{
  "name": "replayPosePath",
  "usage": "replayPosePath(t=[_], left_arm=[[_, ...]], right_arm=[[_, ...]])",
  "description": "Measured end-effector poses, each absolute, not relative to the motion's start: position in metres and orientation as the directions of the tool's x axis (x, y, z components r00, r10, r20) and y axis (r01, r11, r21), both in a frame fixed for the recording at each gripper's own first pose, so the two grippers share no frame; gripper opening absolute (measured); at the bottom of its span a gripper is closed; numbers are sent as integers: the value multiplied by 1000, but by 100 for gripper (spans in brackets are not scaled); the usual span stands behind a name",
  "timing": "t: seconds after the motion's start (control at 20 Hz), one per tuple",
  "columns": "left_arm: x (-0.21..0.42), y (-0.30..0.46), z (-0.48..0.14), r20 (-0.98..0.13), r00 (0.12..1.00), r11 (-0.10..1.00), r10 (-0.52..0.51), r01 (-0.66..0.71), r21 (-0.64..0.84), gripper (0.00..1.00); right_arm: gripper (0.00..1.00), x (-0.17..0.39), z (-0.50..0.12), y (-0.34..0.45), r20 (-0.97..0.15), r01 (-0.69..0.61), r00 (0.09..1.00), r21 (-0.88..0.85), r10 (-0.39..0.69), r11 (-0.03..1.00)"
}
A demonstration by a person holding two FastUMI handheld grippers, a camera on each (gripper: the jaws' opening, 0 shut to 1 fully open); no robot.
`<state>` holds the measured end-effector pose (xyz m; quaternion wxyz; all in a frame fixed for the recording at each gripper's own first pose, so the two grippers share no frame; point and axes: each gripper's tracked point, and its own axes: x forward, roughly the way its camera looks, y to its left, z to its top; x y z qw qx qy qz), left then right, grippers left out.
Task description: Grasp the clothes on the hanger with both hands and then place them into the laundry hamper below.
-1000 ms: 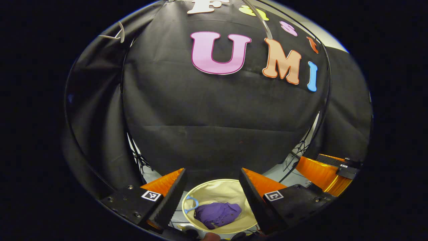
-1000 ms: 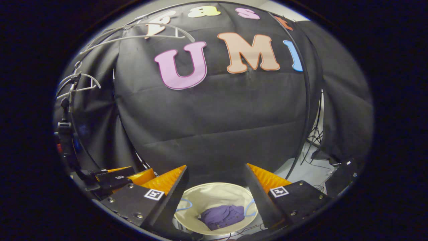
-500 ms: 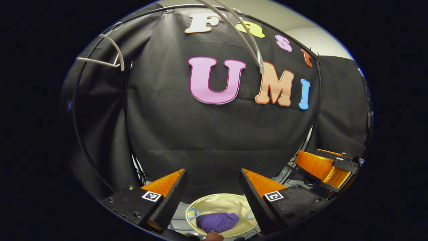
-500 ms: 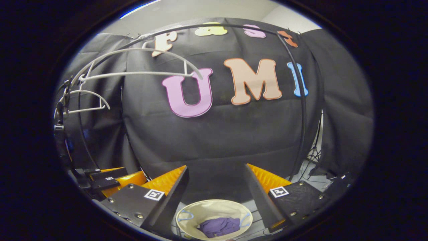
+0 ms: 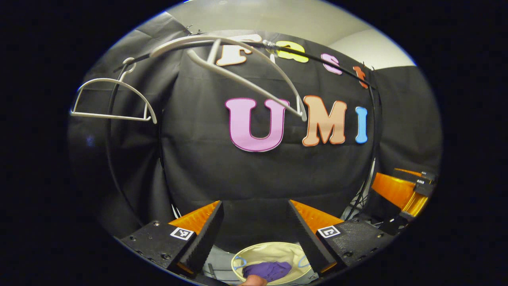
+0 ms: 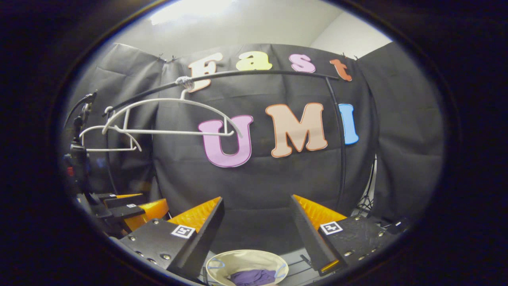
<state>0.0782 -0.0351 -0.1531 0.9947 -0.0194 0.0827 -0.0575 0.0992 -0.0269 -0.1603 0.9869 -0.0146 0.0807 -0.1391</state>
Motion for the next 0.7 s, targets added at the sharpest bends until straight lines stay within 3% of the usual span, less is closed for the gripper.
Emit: replayPosePath(t=[0.4,0.7], left_arm=[[35,-12,-86,-62,994,996,-84,82,-40,98],[5,-22,-98,-85,991,994,-102,100,-33,96]], right_arm=[[99,51,-134,1,-129,263,957,-1,-261,965],[100,16,-148,-4,-105,271,956,-40,-274,962]])
